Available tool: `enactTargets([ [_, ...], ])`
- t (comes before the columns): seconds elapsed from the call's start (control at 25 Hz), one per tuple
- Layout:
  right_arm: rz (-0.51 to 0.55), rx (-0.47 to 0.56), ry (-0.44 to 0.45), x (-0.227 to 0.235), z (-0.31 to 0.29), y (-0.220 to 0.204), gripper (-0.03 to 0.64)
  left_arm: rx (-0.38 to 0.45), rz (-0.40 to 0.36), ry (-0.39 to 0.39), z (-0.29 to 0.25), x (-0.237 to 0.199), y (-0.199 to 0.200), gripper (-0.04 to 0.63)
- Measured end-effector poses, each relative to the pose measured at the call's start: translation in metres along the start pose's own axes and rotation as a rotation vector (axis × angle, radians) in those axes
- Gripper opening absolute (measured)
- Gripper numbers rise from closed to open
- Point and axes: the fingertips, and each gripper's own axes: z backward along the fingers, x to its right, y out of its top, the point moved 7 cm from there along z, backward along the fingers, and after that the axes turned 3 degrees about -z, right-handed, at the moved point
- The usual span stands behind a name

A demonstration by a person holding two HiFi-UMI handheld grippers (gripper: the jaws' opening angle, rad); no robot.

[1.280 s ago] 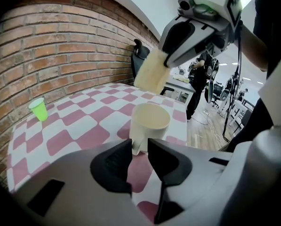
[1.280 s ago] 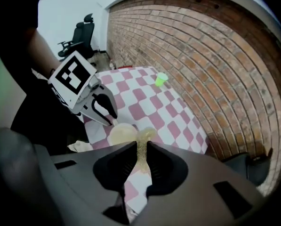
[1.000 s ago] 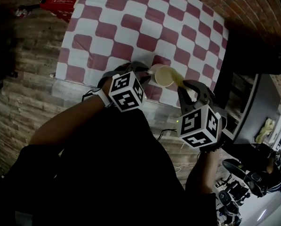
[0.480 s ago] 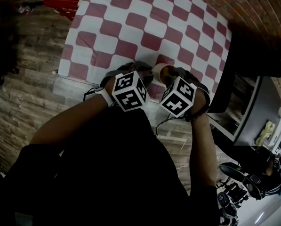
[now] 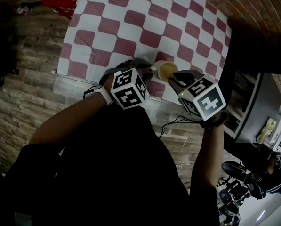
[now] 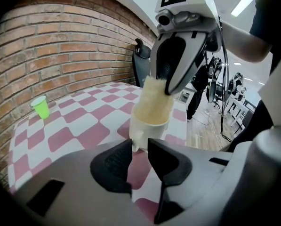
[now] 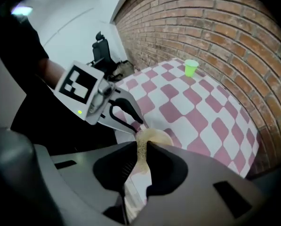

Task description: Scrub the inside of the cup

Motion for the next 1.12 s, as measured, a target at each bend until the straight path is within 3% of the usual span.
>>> enactTargets([
  [0.12,-0.074,0.145,0.068,-0.006,0.033,0.0,0.071,-0.001,0.003,-0.003,0.0,0.0,-0.001,0.114],
  [0.24,-0.1,0.21,0.03,-0.001,0.054,-0.004,0.071,-0.004,0.003,-0.006,0.001,0.002,-0.002,0.114],
  [0.36,-0.04,0.125,-0.079,0.009,0.049,-0.01,0.071,-0.01,0.002,-0.008,0.002,0.004,-0.003,0.114],
  [0.52,0.046,0.029,-0.128,0.001,0.024,-0.008,0.071,-0.009,-0.004,-0.01,0.003,0.005,-0.001,0.114],
  [0.72,0.032,-0.082,-0.196,0.005,-0.025,-0.009,0.071,-0.008,-0.001,-0.004,0.005,0.005,-0.003,0.114],
  [0.88,-0.054,-0.08,-0.161,0.012,-0.058,-0.01,0.071,-0.008,-0.008,-0.011,0.005,0.009,-0.001,0.114],
  [1.12,-0.181,0.052,-0.029,0.007,-0.04,-0.008,0.071,-0.008,-0.021,-0.025,0.005,0.014,-0.003,0.114],
])
